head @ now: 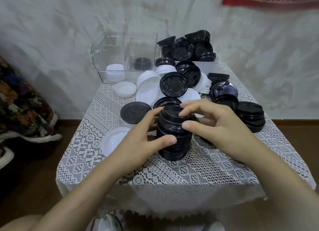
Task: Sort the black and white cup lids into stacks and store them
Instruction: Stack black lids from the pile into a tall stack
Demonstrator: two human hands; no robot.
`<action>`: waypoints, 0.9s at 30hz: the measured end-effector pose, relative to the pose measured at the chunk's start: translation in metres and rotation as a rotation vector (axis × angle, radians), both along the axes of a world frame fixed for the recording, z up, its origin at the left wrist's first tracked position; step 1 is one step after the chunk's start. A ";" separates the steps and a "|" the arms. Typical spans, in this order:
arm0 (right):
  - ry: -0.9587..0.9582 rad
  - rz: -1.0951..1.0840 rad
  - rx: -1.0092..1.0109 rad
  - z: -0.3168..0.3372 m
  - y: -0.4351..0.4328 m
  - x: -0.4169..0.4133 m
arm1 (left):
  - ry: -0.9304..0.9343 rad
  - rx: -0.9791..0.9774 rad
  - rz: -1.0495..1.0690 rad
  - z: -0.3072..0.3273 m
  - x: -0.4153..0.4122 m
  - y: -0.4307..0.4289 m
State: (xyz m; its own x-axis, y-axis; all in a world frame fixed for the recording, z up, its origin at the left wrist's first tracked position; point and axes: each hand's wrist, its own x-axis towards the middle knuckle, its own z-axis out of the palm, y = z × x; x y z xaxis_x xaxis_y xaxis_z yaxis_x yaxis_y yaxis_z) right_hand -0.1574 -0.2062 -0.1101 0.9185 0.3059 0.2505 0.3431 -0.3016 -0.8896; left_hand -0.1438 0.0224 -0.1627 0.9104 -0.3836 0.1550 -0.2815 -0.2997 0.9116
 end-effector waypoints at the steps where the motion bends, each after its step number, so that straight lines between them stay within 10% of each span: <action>1: 0.003 -0.005 -0.015 -0.001 0.000 0.000 | 0.004 -0.004 -0.002 0.000 0.000 0.000; 27: 0.033 0.073 -0.053 -0.006 -0.002 0.002 | -0.014 0.009 0.003 0.000 0.000 0.001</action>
